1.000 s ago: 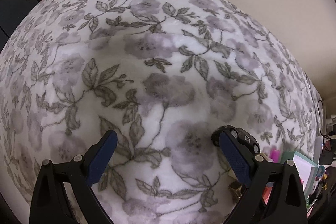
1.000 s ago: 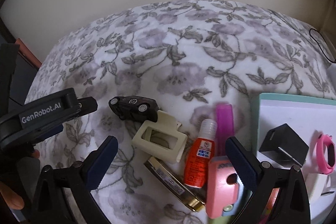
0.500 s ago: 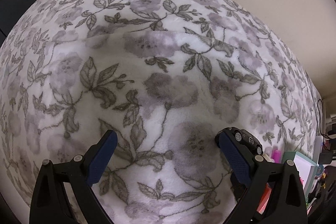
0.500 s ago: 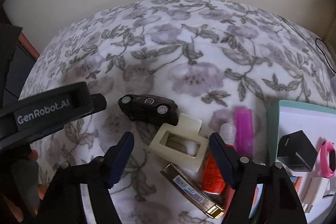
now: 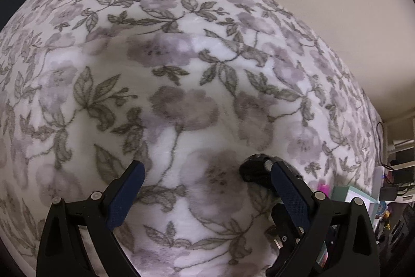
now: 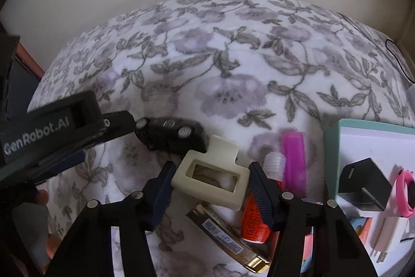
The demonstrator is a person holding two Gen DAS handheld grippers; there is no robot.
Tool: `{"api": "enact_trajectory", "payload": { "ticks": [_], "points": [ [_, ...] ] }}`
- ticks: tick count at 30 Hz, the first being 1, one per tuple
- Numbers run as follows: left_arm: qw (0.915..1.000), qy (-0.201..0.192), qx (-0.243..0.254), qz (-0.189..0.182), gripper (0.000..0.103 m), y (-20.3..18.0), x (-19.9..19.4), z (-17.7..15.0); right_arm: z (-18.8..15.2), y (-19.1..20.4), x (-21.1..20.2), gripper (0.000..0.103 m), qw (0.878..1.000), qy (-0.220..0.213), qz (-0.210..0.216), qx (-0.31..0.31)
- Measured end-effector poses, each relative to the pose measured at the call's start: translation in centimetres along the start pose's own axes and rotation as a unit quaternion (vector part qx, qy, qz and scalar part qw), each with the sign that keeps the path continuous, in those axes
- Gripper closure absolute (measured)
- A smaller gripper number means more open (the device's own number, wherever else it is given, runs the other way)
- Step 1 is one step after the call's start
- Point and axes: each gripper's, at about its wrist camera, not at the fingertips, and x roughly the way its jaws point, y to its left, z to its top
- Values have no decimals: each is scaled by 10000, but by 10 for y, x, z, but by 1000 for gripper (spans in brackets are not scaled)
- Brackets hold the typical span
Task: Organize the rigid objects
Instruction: 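Grasp the black toy car with the left gripper while the right grasps the cream plastic holder, then carry the cream holder into the tray and release it while the left lowers the toy car there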
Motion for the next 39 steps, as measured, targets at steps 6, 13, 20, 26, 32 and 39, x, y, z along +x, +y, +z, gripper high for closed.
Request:
{"api": "enact_trajectory", "payload": {
  "ticks": [6, 13, 20, 26, 32, 39],
  "points": [
    [9997, 6, 121, -212, 5, -14, 4, 3, 9, -20, -16, 43, 9994, -182, 100, 283],
    [9983, -4, 504, -301, 5, -35, 8, -1, 19, -44, -39, 43, 9977, -448, -8, 501],
    [9952, 21, 938, -274, 5, -54, 13, -7, 24, -71, -58, 43, 9953, -648, -72, 713],
    [9926, 29, 1200, -203, 5, -67, 17, -15, 23, -80, -60, 43, 9949, -633, -43, 790],
    [9907, -3, 1357, -96, 10, -74, 22, -20, 23, -80, -60, 43, 9951, -612, -20, 774],
    [9896, 7, 1439, 14, 26, -77, 28, -21, 22, -79, -59, 43, 9954, -566, 7, 774]
  ]
}}
